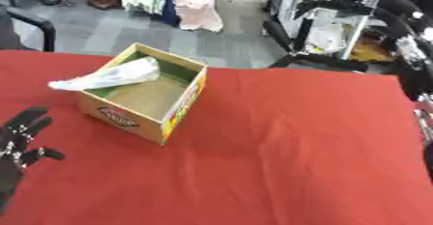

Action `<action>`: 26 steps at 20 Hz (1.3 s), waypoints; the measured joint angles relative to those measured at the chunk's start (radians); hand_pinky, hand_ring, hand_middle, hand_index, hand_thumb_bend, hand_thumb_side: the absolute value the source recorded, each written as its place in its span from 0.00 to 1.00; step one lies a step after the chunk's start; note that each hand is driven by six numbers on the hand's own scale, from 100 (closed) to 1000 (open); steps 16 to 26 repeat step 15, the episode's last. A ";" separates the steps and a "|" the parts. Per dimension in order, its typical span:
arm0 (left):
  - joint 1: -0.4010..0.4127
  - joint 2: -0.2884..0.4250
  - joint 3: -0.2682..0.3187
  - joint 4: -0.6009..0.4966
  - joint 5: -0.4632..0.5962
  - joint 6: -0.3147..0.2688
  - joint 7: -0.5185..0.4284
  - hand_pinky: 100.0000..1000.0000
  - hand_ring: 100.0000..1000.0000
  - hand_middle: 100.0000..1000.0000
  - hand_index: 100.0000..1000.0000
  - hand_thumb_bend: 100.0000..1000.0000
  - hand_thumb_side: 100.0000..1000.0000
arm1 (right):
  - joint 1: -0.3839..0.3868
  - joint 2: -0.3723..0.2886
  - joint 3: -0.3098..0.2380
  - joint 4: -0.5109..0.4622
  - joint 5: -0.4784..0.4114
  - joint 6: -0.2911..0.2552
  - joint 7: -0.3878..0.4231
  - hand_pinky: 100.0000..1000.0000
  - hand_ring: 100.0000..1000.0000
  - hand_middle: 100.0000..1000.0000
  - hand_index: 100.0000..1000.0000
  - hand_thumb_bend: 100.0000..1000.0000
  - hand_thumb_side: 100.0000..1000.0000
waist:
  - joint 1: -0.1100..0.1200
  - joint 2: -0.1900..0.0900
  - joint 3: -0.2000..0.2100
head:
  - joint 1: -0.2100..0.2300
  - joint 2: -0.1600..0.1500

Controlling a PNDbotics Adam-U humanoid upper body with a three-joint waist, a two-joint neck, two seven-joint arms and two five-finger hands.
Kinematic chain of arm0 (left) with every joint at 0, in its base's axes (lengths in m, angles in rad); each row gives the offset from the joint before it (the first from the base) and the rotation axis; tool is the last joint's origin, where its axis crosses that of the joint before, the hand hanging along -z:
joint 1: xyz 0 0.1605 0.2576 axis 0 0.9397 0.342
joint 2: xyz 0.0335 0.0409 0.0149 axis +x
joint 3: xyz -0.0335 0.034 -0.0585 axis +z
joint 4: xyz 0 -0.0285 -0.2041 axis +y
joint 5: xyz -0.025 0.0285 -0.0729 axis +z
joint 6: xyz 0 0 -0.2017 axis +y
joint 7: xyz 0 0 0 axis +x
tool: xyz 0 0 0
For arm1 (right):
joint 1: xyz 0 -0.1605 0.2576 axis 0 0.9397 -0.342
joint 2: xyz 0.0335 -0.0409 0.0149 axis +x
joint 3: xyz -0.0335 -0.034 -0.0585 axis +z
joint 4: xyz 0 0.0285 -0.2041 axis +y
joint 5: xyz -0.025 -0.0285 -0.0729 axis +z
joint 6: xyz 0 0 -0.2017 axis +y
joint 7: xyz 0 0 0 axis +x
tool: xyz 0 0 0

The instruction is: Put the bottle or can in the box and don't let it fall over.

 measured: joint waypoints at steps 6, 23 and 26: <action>0.033 0.004 0.009 -0.012 -0.004 -0.010 0.012 0.55 1.00 0.95 0.97 0.05 0.86 | 0.195 0.110 -0.044 -0.109 0.025 0.024 0.010 0.78 1.00 1.00 0.93 0.00 0.47 | 0.006 -0.020 -0.045 | 0.057 0.043; 0.079 0.004 0.015 -0.012 -0.021 -0.028 0.018 0.54 1.00 0.95 0.97 0.05 0.87 | 0.274 0.224 -0.070 -0.145 0.089 0.079 0.044 0.78 1.00 1.00 0.94 0.00 0.47 | 0.038 -0.035 -0.089 | 0.110 0.090; 0.079 0.004 0.015 -0.012 -0.021 -0.028 0.018 0.54 1.00 0.95 0.97 0.05 0.87 | 0.274 0.224 -0.070 -0.145 0.089 0.079 0.044 0.78 1.00 1.00 0.94 0.00 0.47 | 0.038 -0.035 -0.089 | 0.110 0.090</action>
